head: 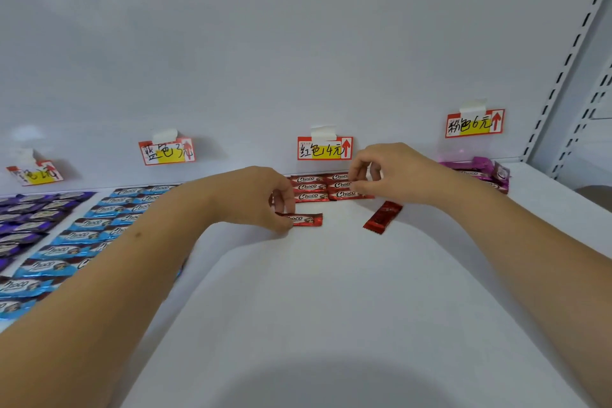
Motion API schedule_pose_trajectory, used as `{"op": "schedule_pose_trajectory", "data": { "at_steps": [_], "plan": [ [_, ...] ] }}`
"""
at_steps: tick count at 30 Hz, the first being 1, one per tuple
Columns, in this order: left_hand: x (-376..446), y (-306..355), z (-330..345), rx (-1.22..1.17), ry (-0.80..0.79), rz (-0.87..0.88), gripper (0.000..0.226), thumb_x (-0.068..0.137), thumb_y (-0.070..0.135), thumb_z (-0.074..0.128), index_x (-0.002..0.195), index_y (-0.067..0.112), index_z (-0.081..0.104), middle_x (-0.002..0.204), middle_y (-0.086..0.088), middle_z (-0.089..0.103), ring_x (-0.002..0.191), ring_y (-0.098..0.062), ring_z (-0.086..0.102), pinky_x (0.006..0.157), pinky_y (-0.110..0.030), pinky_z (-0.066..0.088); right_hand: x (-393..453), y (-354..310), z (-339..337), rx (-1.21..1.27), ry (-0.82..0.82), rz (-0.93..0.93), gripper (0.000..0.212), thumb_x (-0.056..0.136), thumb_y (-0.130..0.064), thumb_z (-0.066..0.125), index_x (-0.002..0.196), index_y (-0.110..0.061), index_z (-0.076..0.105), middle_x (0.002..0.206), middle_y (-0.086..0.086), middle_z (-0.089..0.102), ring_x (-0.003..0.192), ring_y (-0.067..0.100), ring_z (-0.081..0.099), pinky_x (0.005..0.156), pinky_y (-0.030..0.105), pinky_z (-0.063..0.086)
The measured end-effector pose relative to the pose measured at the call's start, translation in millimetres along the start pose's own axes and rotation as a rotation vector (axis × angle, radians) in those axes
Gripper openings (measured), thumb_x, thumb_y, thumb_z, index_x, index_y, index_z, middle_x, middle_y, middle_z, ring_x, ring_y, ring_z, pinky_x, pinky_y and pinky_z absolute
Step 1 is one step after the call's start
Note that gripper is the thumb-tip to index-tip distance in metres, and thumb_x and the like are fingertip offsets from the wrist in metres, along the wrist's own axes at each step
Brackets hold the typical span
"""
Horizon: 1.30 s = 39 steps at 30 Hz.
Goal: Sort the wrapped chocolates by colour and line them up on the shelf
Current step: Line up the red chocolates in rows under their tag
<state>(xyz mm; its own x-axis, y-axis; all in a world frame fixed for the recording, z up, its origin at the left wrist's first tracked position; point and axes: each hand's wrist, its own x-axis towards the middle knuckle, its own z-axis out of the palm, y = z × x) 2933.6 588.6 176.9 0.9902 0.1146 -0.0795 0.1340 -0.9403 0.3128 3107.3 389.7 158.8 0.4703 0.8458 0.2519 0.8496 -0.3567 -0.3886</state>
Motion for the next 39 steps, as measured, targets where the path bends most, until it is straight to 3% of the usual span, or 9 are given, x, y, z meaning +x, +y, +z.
{"op": "schedule_pose_trajectory", "data": {
  "at_steps": [5,12,15,18,22,25,30,34,39],
  "plan": [
    [-22.2,-17.9,-2.2,0.078,0.071,-0.026,0.019,0.080,0.037,0.075,0.097,0.031,0.069,0.092,0.012,0.065,0.086,-0.010,0.059,0.080,-0.027,0.050,-6.8,-11.8,-6.4,0.125,-0.053,-0.020,0.006,0.082,-0.030,0.075,0.084,-0.032,0.069,0.086,-0.007,0.069,0.074,0.011,0.059,0.070,0.025,0.046],
    [-39.7,-30.4,18.9,-0.075,0.267,-0.031,0.019,0.083,0.037,0.072,0.100,0.035,0.066,0.097,0.013,0.062,0.090,-0.008,0.059,0.084,-0.031,0.051,-24.1,-31.1,-33.7,0.067,-0.372,0.042,0.018,0.085,-0.028,0.074,0.101,-0.035,0.071,0.097,-0.014,0.068,0.093,0.003,0.061,0.082,0.017,0.046],
    [-37.0,-29.3,20.7,-0.082,0.304,-0.028,0.012,0.084,0.038,0.071,0.096,0.034,0.068,0.097,0.013,0.062,0.090,-0.008,0.059,0.085,-0.034,0.052,-35.2,-32.5,-38.1,-0.032,-0.477,0.089,0.027,0.084,-0.029,0.074,0.109,-0.036,0.069,0.108,-0.019,0.062,0.104,0.001,0.057,0.096,0.024,0.047],
    [-32.0,-28.5,25.0,-0.072,0.335,-0.012,0.008,0.087,0.036,0.070,0.093,0.037,0.066,0.098,0.012,0.060,0.090,-0.007,0.058,0.086,-0.031,0.050,-43.9,-28.2,-29.2,-0.007,-0.419,0.076,0.027,0.085,-0.022,0.072,0.109,-0.033,0.068,0.109,-0.017,0.061,0.105,0.005,0.058,0.097,0.029,0.047],
    [-26.1,-31.6,31.2,-0.051,0.362,0.006,0.016,0.088,0.036,0.069,0.103,0.033,0.067,0.101,0.011,0.059,0.090,-0.005,0.057,0.081,-0.021,0.046,-46.4,-20.3,-19.2,0.103,-0.362,0.087,0.020,0.086,-0.019,0.072,0.102,-0.029,0.069,0.102,-0.012,0.067,0.090,0.002,0.061,0.085,0.021,0.048],
    [-24.1,-31.4,31.8,-0.066,0.370,0.014,0.020,0.087,0.034,0.070,0.107,0.031,0.067,0.101,0.010,0.059,0.090,-0.006,0.057,0.082,-0.021,0.046,-45.1,-15.0,-18.7,0.153,-0.352,0.095,0.018,0.083,-0.018,0.076,0.095,-0.026,0.067,0.093,-0.010,0.070,0.082,0.005,0.062,0.078,0.021,0.048],
    [-23.3,-31.8,31.4,-0.094,0.368,0.041,0.022,0.086,0.032,0.071,0.108,0.032,0.067,0.102,0.012,0.059,0.093,-0.002,0.056,0.077,-0.009,0.038,-40.7,-17.4,-9.7,0.167,-0.192,0.037,0.022,0.080,-0.011,0.078,0.079,-0.021,0.059,0.068,-0.026,0.065,0.059,-0.004,0.052,0.059,0.008,0.041],
    [-23.7,-33.1,31.7,-0.106,0.355,0.044,0.023,0.086,0.033,0.071,0.109,0.033,0.067,0.103,0.012,0.059,0.095,-0.002,0.055,0.073,-0.008,0.036,-38.9,-26.1,-4.7,0.176,-0.192,0.011,0.023,0.075,-0.027,0.084,0.092,-0.029,0.068,0.089,-0.015,0.068,0.077,-0.001,0.058,0.071,0.011,0.046],
    [-25.3,-35.9,29.4,-0.095,0.339,0.032,0.025,0.086,0.035,0.070,0.111,0.034,0.065,0.105,0.013,0.058,0.095,-0.003,0.055,0.072,-0.011,0.037,-47.5,-8.8,-28.6,0.037,-0.277,0.125,0.029,0.075,-0.038,0.082,0.100,-0.038,0.068,0.100,-0.018,0.065,0.093,0.006,0.058,0.083,0.022,0.049]
  ]
}}
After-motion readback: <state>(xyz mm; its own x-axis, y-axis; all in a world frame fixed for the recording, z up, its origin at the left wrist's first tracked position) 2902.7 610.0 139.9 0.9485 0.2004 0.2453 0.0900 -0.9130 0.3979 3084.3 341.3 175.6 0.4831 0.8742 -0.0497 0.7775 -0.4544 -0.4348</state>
